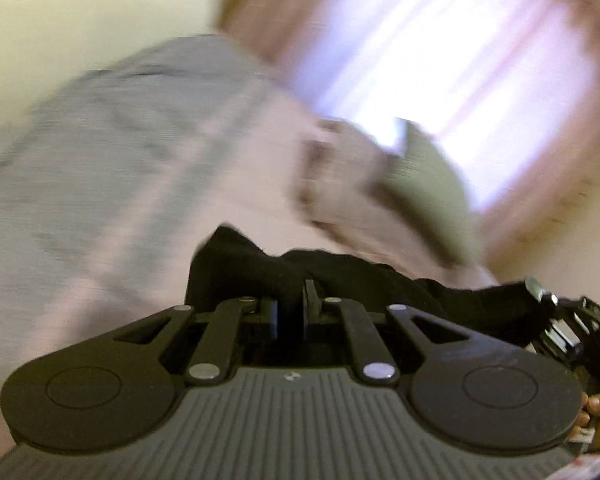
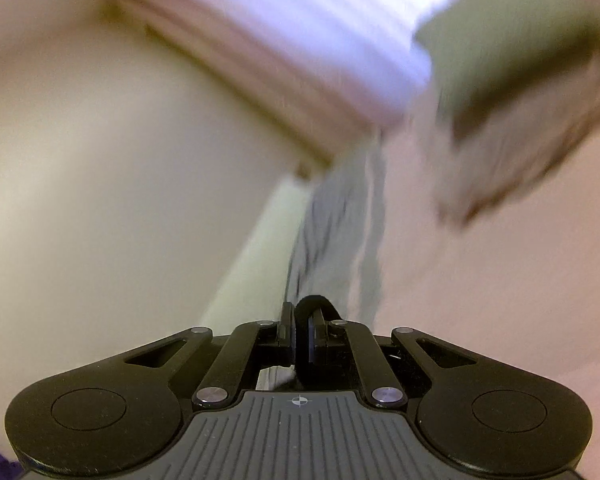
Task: Fold large clothes
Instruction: 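Grasp the black sweater with both grippers and lift it off the bed, then drop the black sweater onto the pink blanket and open both grippers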
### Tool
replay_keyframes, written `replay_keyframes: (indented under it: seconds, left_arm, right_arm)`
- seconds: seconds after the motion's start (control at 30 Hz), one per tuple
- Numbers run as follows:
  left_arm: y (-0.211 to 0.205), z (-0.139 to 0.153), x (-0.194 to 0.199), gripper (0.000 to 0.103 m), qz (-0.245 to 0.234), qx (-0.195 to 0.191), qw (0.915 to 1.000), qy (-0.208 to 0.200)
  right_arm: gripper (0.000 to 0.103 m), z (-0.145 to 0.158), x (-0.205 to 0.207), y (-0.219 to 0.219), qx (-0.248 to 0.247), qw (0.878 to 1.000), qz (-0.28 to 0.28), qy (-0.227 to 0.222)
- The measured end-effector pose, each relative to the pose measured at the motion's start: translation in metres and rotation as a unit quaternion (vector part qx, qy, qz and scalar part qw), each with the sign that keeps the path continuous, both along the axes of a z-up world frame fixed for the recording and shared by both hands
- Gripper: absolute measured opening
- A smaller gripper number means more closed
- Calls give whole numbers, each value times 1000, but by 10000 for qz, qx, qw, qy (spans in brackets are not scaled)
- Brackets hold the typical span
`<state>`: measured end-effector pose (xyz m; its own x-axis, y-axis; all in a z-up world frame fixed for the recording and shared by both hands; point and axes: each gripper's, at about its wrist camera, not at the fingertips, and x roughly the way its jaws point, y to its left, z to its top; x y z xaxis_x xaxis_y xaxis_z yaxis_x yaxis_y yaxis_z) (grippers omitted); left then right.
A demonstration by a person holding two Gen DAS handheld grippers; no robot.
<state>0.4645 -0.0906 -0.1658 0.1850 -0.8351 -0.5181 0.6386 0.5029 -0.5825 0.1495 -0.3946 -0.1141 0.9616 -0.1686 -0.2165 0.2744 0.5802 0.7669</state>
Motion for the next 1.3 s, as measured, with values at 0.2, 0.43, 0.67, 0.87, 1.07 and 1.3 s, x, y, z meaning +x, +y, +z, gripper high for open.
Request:
replay_keyframes:
  seconds: [0.2,0.43,0.67,0.87,1.07,1.3]
  left_arm:
    - [-85,40,-123,24,-775,-105,9964,336]
    - [-125,-1,-274,25,-1018,2121,9716,-270]
    - [-102,-18,-375,44,-1291,3242,9369,-203]
    - [-101,-16,-426,53,-1764,3803,9059,-594]
    - [-94,-18,-450,57,-2229,4000,8854,-804]
    - [-70,-15,-451,60,-2631,4010,8716,-1015]
  right_arm:
    - [4,114,-158,-49,-1021,9892,-821,662]
    - [53,67,-333,-88,-712,8842,-1985,4169]
    - [57,25,-429,-49,480,8869,-1415,4372]
    - [58,-16,-433,-11,829,8824,-956,4533]
    - [58,-42,-418,32,721,8756,-467,4753]
    - [58,-47,-400,80,752,8746,-446,4768]
